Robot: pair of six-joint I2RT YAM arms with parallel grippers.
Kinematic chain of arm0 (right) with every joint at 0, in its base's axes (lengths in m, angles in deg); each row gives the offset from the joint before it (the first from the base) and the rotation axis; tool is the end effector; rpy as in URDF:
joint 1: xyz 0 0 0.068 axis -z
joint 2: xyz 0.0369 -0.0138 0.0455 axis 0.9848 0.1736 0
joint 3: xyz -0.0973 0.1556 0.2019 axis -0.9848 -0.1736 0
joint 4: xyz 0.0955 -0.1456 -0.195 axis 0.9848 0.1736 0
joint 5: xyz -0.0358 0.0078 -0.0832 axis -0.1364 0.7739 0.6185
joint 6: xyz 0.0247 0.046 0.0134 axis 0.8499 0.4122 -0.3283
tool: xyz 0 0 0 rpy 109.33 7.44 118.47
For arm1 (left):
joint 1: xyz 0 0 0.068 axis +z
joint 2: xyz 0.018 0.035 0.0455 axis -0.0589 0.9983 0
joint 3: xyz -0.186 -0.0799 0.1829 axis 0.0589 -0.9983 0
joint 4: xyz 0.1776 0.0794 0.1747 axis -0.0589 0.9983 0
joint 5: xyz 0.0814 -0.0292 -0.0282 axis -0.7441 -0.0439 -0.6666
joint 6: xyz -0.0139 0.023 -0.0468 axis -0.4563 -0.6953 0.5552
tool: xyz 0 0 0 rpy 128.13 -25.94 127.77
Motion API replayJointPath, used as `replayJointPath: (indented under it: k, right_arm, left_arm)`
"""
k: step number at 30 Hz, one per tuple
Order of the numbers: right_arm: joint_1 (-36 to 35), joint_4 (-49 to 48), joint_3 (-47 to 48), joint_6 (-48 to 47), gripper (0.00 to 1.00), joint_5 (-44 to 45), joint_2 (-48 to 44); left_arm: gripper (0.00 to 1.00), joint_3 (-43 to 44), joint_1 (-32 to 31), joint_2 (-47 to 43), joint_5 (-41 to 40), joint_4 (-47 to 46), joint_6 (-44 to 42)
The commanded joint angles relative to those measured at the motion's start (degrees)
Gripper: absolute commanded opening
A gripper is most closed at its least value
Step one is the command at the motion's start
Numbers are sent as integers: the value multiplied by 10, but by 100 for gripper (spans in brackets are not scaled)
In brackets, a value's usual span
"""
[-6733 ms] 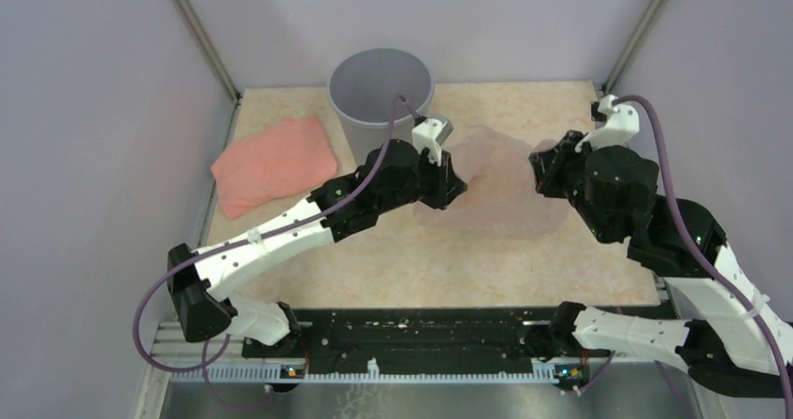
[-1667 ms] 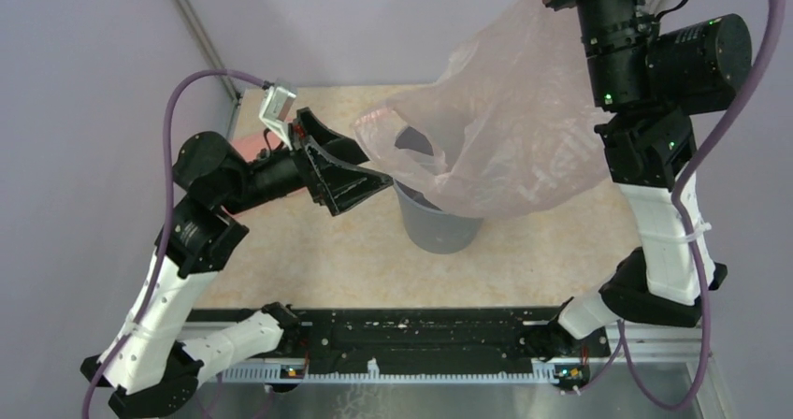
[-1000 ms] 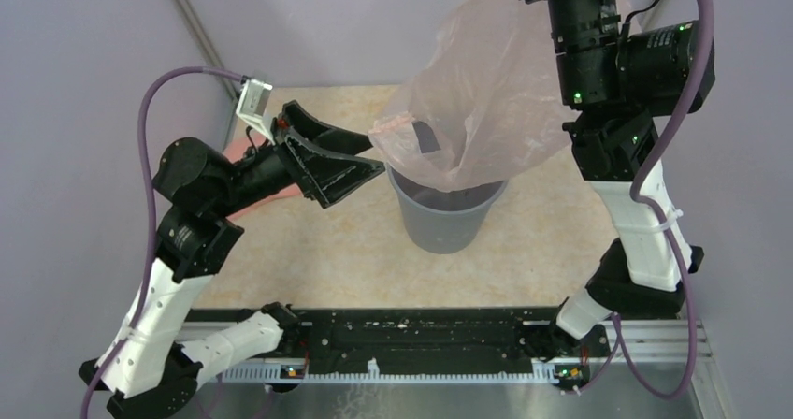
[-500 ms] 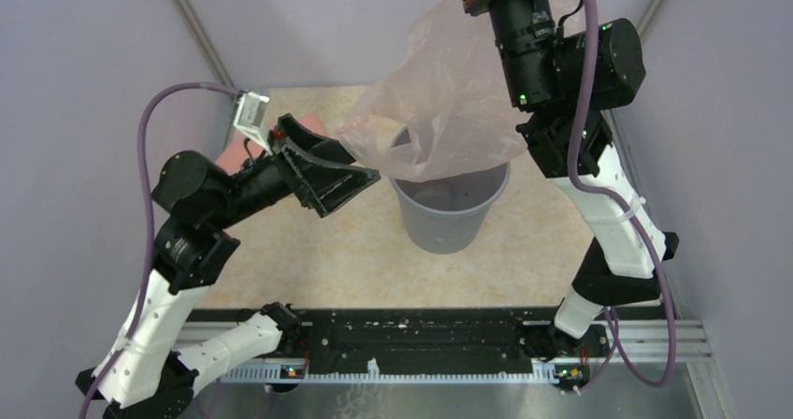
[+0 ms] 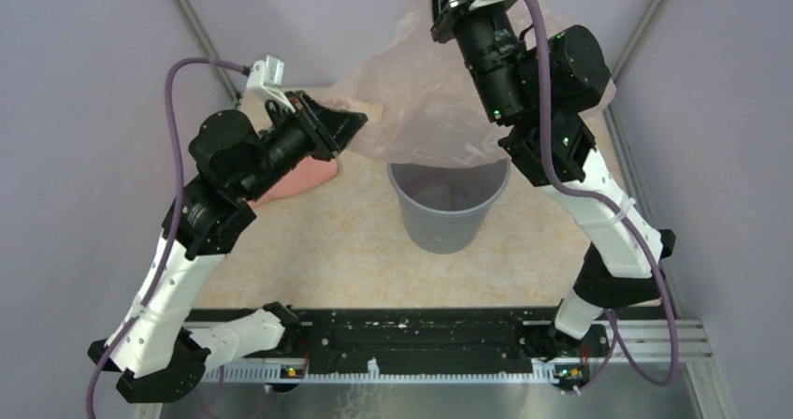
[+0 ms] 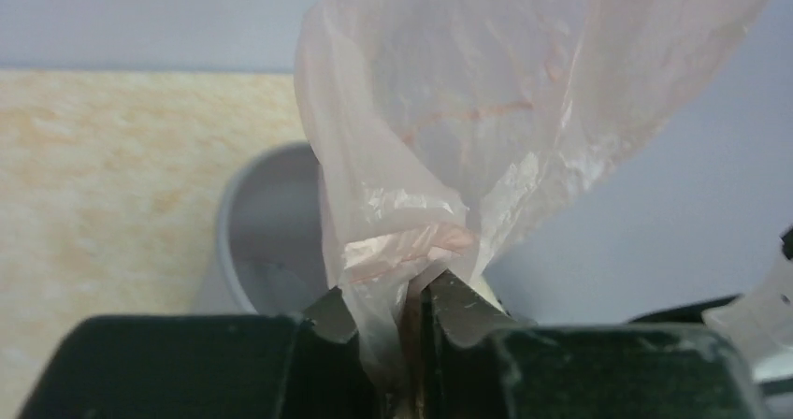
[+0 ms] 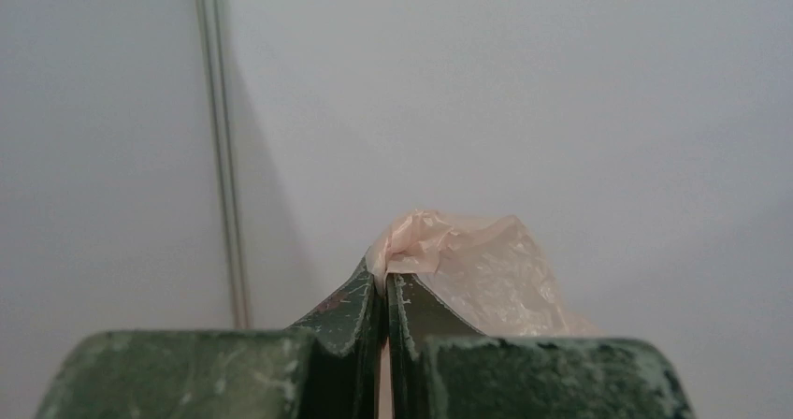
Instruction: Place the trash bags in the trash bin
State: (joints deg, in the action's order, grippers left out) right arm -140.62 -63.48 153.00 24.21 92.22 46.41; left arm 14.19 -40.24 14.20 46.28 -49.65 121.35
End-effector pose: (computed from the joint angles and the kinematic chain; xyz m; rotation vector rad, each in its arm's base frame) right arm 0.1459 0.2264 0.6555 -0.2340 0.9101 0.3854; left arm 0.1358 -0.1054 0.5149 0.0726 1.6452 -1.0572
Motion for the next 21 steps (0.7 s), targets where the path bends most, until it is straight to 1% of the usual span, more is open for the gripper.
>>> replayJointPath:
  k: [1, 3, 4, 7, 9, 13, 16, 21]
  right_arm:
    - [-10, 73, -23, 101, 0, -11, -46]
    - [-11, 92, -56, 147, 0, -28, -74]
    - [-11, 99, -69, 169, 0, -36, -88]
    - [-12, 118, -80, 210, 0, -57, -114]
    - [-12, 125, -69, 220, 0, -64, -121]
    - [-12, 144, -12, 217, 0, -80, -113]
    - [-12, 147, 9, 209, 0, -87, -109]
    - [-11, 145, 14, 204, 0, -91, -118]
  left_arm:
    - [10, 79, -2, 32, -89, 36, -48]
    - [1, 99, -2, 41, -87, 54, -48]
    - [0, 108, -1, 43, -76, 63, -47]
    - [0, 124, -2, 42, -50, 72, -40]
    - [0, 131, -2, 41, -5, 71, -36]
    - [0, 163, -2, 55, 78, 66, -34]
    - [0, 171, -2, 51, 110, 43, -23]
    - [0, 213, -2, 66, 155, 39, -3]
